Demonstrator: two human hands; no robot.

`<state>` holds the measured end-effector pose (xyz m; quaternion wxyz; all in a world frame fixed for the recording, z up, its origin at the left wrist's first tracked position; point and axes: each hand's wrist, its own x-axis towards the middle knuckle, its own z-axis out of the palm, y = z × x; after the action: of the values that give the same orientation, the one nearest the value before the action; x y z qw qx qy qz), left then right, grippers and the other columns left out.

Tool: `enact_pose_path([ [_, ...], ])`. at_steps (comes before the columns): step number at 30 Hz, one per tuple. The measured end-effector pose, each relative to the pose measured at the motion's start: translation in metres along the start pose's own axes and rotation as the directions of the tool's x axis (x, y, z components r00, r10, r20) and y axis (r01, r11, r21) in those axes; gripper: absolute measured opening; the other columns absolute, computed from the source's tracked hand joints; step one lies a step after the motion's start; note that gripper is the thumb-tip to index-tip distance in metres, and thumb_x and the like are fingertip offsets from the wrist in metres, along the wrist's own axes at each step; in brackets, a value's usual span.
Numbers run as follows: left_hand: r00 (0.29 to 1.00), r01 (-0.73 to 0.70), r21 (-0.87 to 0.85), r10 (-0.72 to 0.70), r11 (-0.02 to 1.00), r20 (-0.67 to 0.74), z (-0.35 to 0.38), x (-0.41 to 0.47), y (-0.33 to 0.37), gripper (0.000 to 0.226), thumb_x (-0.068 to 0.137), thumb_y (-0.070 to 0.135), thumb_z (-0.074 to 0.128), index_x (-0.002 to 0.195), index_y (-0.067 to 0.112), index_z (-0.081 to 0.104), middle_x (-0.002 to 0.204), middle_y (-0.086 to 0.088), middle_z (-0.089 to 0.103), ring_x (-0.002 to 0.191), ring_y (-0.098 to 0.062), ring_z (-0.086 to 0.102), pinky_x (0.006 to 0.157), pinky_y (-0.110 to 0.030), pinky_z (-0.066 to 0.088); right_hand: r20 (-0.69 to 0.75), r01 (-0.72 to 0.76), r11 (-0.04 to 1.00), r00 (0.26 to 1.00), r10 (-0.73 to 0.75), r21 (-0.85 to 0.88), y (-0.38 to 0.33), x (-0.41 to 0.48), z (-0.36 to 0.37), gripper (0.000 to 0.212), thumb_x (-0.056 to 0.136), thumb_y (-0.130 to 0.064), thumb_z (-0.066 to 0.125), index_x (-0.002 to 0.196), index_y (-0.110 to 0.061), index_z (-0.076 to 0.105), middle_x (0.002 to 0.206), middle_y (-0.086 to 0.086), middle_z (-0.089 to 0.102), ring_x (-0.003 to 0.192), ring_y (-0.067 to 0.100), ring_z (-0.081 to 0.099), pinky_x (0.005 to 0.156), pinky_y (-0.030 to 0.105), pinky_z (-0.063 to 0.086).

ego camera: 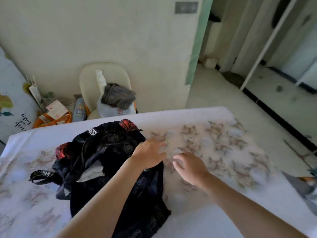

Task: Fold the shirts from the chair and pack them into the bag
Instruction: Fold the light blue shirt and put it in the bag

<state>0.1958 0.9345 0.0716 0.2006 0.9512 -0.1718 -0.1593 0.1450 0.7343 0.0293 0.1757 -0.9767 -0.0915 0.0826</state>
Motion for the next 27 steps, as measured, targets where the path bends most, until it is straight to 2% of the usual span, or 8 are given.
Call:
enact_pose_path([
  [4, 0.989, -0.048, -0.080, 0.059, 0.996, 0.139, 0.059, 0.037, 0.092, 0.037, 0.093, 0.045, 0.050, 0.129, 0.038, 0.054, 0.131, 0.013, 0.057, 0.108, -0.012, 0.058, 0.092, -0.030, 0.048, 0.025, -0.123, 0.992, 0.992, 0.124, -0.038, 0.098, -0.042, -0.032, 0.039, 0.101, -0.045, 0.040, 0.123, -0.022, 0.063, 0.124, 0.001, 0.059, 0.109, 0.020, 0.060, 0.092, 0.036, 0.050],
  [8, 0.974, -0.074, -0.128, 0.099, 0.989, 0.203, 0.131, 0.079, 0.207, 0.031, 0.092, 0.048, 0.053, 0.122, 0.038, 0.059, 0.125, 0.011, 0.063, 0.108, -0.014, 0.060, 0.094, -0.030, 0.049, 0.024, -0.273, 0.962, 0.962, 0.273, -0.009, 0.223, -0.101, -0.057, 0.035, 0.099, -0.043, 0.045, 0.123, -0.025, 0.061, 0.123, -0.001, 0.058, 0.113, 0.022, 0.059, 0.092, 0.034, 0.048],
  [11, 0.952, -0.104, -0.158, 0.144, 0.982, 0.268, 0.187, 0.109, 0.306, 0.032, 0.094, 0.040, 0.054, 0.124, 0.035, 0.061, 0.128, 0.006, 0.063, 0.112, -0.017, 0.061, 0.090, -0.025, 0.048, 0.050, -0.409, 0.912, 0.912, 0.408, 0.022, 0.331, -0.157, -0.074, 0.031, 0.096, -0.038, 0.051, 0.120, -0.023, 0.065, 0.126, 0.001, 0.061, 0.116, 0.024, 0.060, 0.096, 0.036, 0.048],
  [13, 0.930, -0.151, -0.152, 0.193, 0.977, 0.313, 0.222, 0.129, 0.373, 0.034, 0.095, 0.038, 0.053, 0.127, 0.032, 0.062, 0.132, 0.004, 0.062, 0.116, -0.019, 0.059, 0.089, -0.023, 0.044, 0.058, -0.497, 0.867, 0.867, 0.495, 0.028, 0.401, -0.201, -0.086, 0.030, 0.094, -0.038, 0.051, 0.114, -0.022, 0.067, 0.121, 0.001, 0.065, 0.108, 0.022, 0.064, 0.093, 0.038, 0.051],
  [17, 0.859, -0.231, -0.176, 0.285, 0.957, 0.425, 0.281, 0.155, 0.501, 0.033, 0.095, 0.036, 0.053, 0.127, 0.029, 0.062, 0.132, 0.004, 0.062, 0.121, -0.020, 0.057, 0.101, -0.028, 0.044, -0.012, -0.632, 0.774, 0.774, 0.633, 0.041, 0.513, -0.296, -0.119, 0.031, 0.096, -0.041, 0.052, 0.120, -0.029, 0.066, 0.122, -0.005, 0.066, 0.109, 0.015, 0.063, 0.093, 0.034, 0.050],
  [22, 0.720, -0.357, -0.165, 0.383, 0.919, 0.579, 0.342, 0.166, 0.632, 0.037, 0.097, 0.031, 0.052, 0.133, 0.024, 0.058, 0.132, 0.002, 0.061, 0.120, -0.021, 0.057, 0.101, -0.033, 0.046, -0.180, -0.762, 0.646, 0.641, 0.746, -0.037, 0.602, -0.387, -0.154, 0.034, 0.090, -0.032, 0.058, 0.123, -0.027, 0.064, 0.130, 0.002, 0.060, 0.117, 0.026, 0.056, 0.097, 0.039, 0.045],
  [25, 0.654, -0.451, -0.141, 0.434, 0.881, 0.620, 0.377, 0.170, 0.694, 0.037, 0.096, 0.028, 0.053, 0.133, 0.025, 0.057, 0.136, 0.004, 0.057, 0.122, -0.019, 0.054, 0.102, -0.031, 0.044, -0.287, -0.844, 0.537, 0.518, 0.806, -0.015, 0.635, -0.427, -0.158, 0.060, 0.079, -0.027, 0.070, 0.137, -0.026, 0.056, 0.150, 0.015, 0.043, 0.135, 0.038, 0.043, 0.104, 0.050, 0.039],
  [27, 0.634, -0.470, -0.148, 0.449, 0.870, 0.630, 0.402, 0.174, 0.725, 0.039, 0.095, 0.030, 0.051, 0.133, 0.027, 0.056, 0.140, 0.006, 0.054, 0.127, -0.018, 0.050, 0.106, -0.031, 0.041, -0.242, -0.886, 0.462, 0.441, 0.864, 0.035, 0.657, -0.447, -0.154, 0.078, 0.085, -0.028, 0.062, 0.155, -0.030, 0.027, 0.164, 0.015, 0.013, 0.148, 0.037, 0.021, 0.112, 0.051, 0.030],
])
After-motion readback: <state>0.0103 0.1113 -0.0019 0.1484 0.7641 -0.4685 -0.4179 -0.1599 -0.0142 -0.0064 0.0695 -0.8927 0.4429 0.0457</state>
